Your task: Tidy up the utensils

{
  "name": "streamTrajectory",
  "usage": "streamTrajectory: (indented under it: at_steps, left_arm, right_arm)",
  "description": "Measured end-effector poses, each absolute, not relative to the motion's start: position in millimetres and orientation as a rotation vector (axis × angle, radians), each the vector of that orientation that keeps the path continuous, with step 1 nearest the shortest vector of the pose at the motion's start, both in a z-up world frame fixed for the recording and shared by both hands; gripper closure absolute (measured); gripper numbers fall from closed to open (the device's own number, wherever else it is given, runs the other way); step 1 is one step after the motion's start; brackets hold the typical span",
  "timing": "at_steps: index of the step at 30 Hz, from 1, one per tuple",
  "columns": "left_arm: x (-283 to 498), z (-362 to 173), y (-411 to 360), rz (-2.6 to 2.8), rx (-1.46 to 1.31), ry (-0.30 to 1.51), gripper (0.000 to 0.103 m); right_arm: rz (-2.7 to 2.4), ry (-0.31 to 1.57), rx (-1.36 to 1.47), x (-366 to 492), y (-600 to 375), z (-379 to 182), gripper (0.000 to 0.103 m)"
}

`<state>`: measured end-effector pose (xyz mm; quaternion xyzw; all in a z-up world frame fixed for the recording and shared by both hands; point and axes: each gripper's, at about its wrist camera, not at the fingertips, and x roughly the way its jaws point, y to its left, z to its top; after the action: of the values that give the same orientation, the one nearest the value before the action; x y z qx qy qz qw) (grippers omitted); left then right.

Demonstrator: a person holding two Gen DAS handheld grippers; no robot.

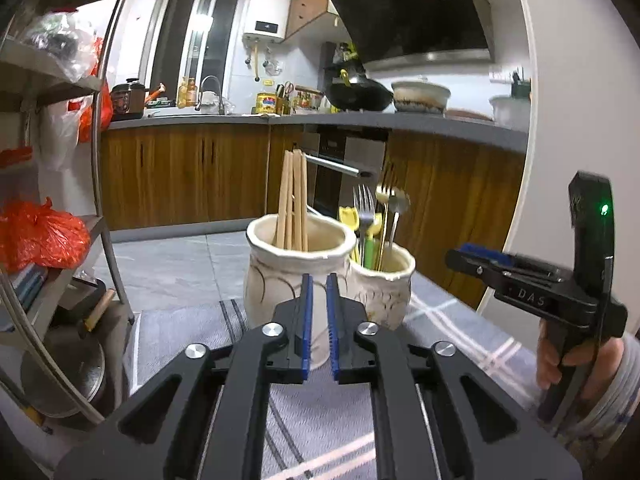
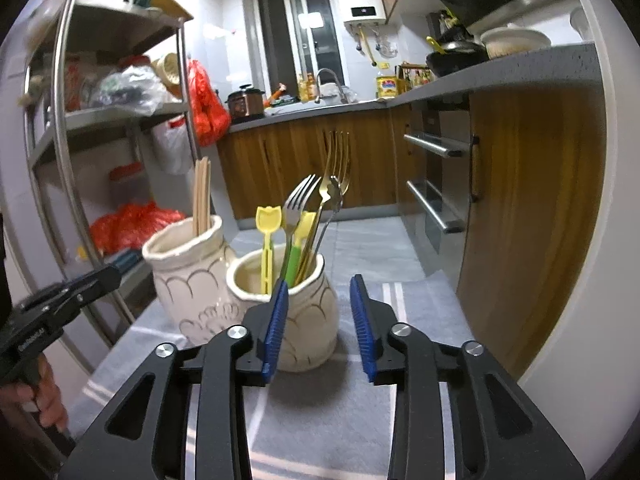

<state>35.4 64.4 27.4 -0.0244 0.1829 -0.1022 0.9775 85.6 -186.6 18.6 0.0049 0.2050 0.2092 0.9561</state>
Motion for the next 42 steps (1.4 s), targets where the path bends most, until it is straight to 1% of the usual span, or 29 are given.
streamTrajectory:
  at_steps: [1,2,3,5,6,7,8,9,10,11,15,18,35,42]
  left_arm:
    - [35.7,25.8,63.7,-0.199,-0.044,0.381,0.073]
    - [36.0,25.0,64.2,-0.194,-0.044,0.388,0.064]
    - [35.8,24.0,64.5,-0.189,-0.045,0.394,0.05]
    - [35.1,22.5,64.5,-0.172,-0.039,0.399,0.045]
    - [35.1,21.9,64.1,-0.164,-0.034,0.402,0.042]
    - [34.9,21.5,63.8,-0.155,-0.032,0.401,0.032]
    - [34.4,20.8,64.3,-0.151,-0.031,0.399,0.026]
    - [33.8,20.3,64.4,-0.149,-0.028,0.393,0.023]
    - [33.7,20.7,63.9,-0.147,-0.025,0.391,0.019]
    - [33.6,19.4,63.0,-0.137,-0.016,0.388,0.014]
    - [33.2,15.5,60.5,-0.116,0.005,0.378,0.008]
    - [33.7,12.4,59.7,-0.103,0.011,0.368,0.006]
    - [33.2,6.5,60.8,-0.066,0.011,0.353,0.006]
    - [23.0,8.0,58.0,-0.067,0.027,0.301,0.006]
  right_arm:
    - [0.426,0.409,-0.003,83.1,-185.6,18.3,0.057]
    - [0.432,0.4,-0.011,80.1,-184.8,18.5,0.049]
    - [0.438,0.391,-0.017,77.8,-183.7,18.9,0.046]
    - [0.443,0.375,-0.031,74.2,-184.0,18.7,0.032]
    - [0.445,0.364,-0.037,72.0,-184.1,18.5,0.029]
    - [0.447,0.354,-0.038,70.5,-184.5,18.4,0.023]
    - [0.447,0.341,-0.037,69.1,-185.2,18.3,0.015]
    - [0.443,0.326,-0.038,67.4,-186.3,18.1,0.01]
    - [0.44,0.311,-0.04,65.8,-187.1,18.4,0.007]
    - [0.435,0.299,-0.043,65.3,-187.0,18.8,0.006]
    - [0.415,0.267,-0.049,63.4,-188.3,16.8,0.005]
    - [0.419,0.271,-0.041,64.7,-187.4,12.1,0.005]
    - [0.444,0.281,-0.071,63.9,-184.0,8.0,0.005]
    - [0.444,0.282,-0.073,65.4,-184.9,7.8,0.005]
